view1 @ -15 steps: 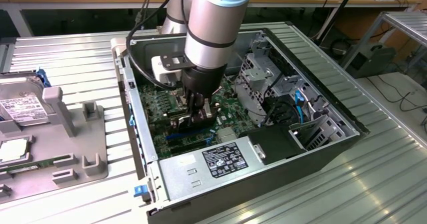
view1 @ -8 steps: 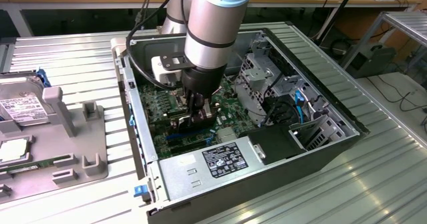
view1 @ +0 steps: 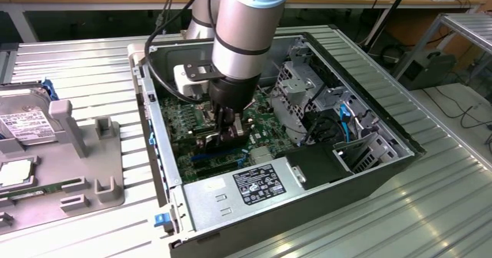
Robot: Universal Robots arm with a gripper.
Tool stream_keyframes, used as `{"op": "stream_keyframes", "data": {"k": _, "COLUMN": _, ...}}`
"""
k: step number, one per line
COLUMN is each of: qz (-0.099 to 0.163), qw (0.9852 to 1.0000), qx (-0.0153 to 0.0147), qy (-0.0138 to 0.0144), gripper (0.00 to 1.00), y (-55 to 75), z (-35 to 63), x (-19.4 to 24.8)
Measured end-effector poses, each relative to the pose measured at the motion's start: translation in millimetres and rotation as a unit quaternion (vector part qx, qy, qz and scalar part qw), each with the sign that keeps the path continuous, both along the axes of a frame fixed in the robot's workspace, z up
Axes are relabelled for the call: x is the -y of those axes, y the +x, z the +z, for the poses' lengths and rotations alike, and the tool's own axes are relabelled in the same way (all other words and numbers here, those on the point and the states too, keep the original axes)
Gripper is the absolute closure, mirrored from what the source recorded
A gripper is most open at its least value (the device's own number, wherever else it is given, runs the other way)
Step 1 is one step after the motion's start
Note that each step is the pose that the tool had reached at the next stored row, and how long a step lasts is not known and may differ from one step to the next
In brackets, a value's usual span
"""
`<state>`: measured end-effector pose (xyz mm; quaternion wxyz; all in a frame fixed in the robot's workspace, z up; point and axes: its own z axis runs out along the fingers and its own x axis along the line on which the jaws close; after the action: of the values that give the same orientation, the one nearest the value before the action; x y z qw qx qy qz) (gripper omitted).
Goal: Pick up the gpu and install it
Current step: 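Insert the gpu into the slot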
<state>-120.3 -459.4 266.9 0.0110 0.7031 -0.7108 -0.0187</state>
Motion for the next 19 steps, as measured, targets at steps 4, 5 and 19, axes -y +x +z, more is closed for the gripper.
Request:
{"op": "stream_keyframes", "data": {"k": 4, "qz": -0.001, "qw": 1.0000, "qx": -0.0001, "qy": -0.0001, "gripper": 0.73, "y": -2.3, "z": -0.8, "x": 0.1}}
{"op": "stream_keyframes", "data": {"k": 5, "qz": -0.001, "qw": 1.0000, "qx": -0.0001, "qy": -0.0001, "gripper": 0.73, "y": -2.3, "z": -0.9, "x": 0.1}}
{"op": "stream_keyframes", "data": {"k": 19, "qz": -0.002, "qw": 1.0000, "qx": -0.0035, "qy": 0.0000, "gripper": 0.73, "y": 1.2, "z": -1.0, "x": -0.8}}
